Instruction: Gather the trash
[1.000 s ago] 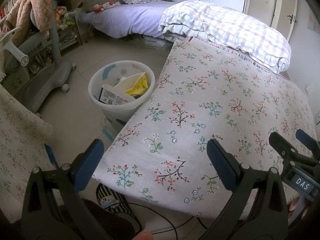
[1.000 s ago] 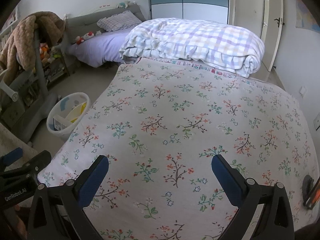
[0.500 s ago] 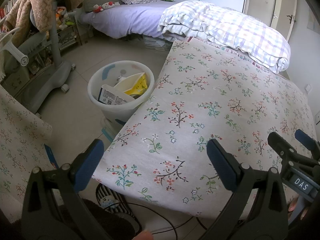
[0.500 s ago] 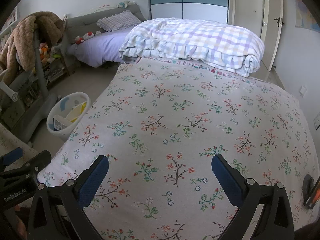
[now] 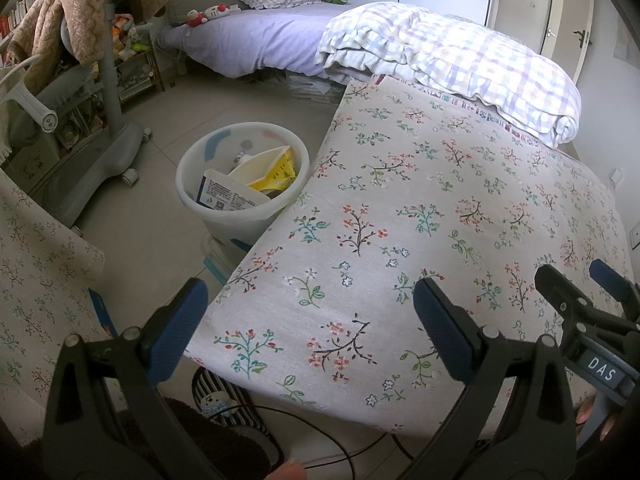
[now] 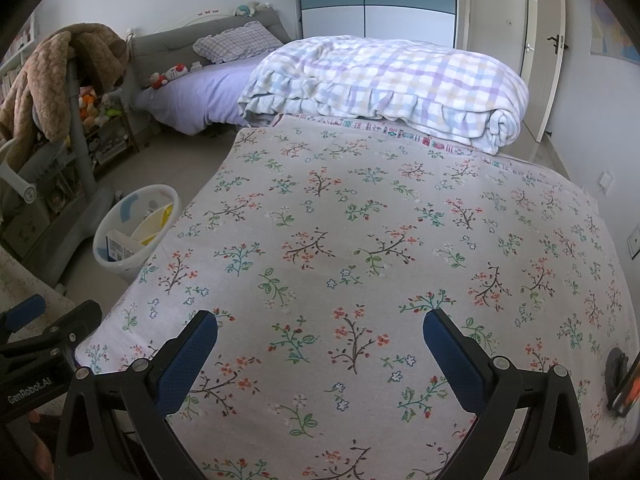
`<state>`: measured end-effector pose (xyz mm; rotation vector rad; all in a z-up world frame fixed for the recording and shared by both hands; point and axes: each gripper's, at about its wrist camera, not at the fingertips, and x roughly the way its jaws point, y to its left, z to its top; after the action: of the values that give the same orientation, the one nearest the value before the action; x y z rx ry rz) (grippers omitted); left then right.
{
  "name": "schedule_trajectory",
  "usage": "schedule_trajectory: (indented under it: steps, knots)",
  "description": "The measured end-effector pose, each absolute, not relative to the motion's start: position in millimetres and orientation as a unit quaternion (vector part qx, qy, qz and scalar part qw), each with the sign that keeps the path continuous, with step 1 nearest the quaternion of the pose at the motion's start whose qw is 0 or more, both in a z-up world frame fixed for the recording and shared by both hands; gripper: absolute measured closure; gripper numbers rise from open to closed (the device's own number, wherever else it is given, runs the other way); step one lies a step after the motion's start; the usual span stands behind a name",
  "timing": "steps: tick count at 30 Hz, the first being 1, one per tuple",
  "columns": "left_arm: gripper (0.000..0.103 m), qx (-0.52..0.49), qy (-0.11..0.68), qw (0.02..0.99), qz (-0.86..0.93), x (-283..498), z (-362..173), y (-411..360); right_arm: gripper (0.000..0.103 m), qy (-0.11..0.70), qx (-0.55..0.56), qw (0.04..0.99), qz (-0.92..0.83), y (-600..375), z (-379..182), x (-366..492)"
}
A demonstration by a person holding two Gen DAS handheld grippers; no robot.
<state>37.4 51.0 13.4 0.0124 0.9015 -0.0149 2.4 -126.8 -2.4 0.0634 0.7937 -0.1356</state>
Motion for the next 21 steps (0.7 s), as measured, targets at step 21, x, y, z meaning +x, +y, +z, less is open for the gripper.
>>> schedule_trajectory:
  steps: [21]
  knots:
    - [0.001, 0.011, 0.428, 0.904, -0.005, 36.7, 17.8, 51.7, 0.0, 0.384, 0.032, 0.92, -0.069, -125.9, -1.3, 1.7]
